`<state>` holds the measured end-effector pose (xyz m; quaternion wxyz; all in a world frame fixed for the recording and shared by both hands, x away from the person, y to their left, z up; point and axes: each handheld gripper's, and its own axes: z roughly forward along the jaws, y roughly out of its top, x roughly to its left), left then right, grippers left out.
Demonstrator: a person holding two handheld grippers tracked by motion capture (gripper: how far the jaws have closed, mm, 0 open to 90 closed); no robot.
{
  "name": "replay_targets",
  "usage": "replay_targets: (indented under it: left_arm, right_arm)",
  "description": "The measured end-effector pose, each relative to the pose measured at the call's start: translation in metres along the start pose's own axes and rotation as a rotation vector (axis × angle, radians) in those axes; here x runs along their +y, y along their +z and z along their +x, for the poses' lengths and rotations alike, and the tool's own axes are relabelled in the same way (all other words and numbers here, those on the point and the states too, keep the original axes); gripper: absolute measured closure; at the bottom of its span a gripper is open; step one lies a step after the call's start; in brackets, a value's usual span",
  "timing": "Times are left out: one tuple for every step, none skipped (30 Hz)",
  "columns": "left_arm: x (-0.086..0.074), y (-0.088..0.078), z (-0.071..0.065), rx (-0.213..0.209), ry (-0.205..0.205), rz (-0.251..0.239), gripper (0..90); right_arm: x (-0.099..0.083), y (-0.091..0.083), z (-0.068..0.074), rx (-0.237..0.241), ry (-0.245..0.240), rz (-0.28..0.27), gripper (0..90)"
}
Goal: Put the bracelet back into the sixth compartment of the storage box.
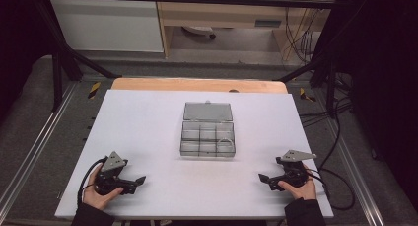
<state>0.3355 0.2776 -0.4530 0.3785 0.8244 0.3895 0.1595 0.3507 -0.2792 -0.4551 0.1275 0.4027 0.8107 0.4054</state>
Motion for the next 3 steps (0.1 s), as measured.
replay_targets:
  left_arm:
    - [0.0002,-0.0002,0.0001,0.000,0.000,-0.002,6.3]
    - [0.0002,-0.0002,0.0001,0.000,0.000,-0.002,6.3]
    - [0.0004,-0.0002,0.0001,0.000,-0.002,-0.003,6.3]
  right_arm:
    - [-0.0005,0.0003,-0.0002,-0.002,-0.011,0.008,0.6]
    - [-0.0005,0.0003,-0.0002,-0.002,-0.011,0.008,0.6]
    - [-0.0010,0.0009,0.0005,-0.008,-0.011,0.016,0.6]
